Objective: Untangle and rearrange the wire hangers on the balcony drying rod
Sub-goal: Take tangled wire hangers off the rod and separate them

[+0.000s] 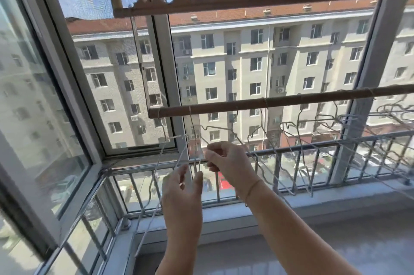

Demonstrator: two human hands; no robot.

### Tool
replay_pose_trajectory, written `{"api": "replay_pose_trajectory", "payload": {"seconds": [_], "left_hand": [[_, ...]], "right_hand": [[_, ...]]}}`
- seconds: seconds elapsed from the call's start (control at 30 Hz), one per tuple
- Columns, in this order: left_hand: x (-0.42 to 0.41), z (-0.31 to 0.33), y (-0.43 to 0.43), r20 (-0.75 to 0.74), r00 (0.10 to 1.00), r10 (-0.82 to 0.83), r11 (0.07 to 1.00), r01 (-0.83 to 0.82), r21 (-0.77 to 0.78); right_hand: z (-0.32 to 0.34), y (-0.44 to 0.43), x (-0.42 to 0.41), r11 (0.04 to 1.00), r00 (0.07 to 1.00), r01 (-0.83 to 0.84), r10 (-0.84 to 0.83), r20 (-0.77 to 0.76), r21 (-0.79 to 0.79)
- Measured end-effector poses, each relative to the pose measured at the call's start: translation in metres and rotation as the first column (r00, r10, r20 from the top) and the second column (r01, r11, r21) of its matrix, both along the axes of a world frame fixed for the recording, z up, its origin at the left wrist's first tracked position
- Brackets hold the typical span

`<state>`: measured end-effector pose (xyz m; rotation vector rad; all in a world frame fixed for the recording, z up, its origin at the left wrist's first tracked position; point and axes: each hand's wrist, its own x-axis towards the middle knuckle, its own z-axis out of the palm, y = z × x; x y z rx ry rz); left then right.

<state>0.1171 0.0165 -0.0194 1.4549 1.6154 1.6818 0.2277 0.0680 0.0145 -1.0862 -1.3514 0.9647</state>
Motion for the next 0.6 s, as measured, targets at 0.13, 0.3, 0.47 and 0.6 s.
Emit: {"api": "replay_pose_trajectory", "payload": {"seconds": [0.13,0.3,0.47,0.6], "left_hand": [[0.033,0.031,-0.013,-0.099,0.993,-0.059,0.980,0.076,0.181],[0.101,0.045,-0.004,-0.046,0.932,-0.360,0.933,0.361,0.009],[0.152,0.038,0.016,-0.093,0.889,-0.448,0.864,0.405,-0.299],[0.155,0.034,0.031,0.027,0.915,-0.403,0.863,0.390,-0.321]], "right_hand": [[0.021,-0.019,0.052,0.967,0.973,0.153,-0.184,0.141,0.202],[0.018,-0.011,0.117,0.898,0.871,0.384,-0.429,0.239,0.214],[0.003,0.015,0.137,0.946,0.925,0.323,-0.314,0.216,-0.007],[0.004,0.027,0.136,0.972,0.985,0.160,-0.145,0.098,-0.172]]}}
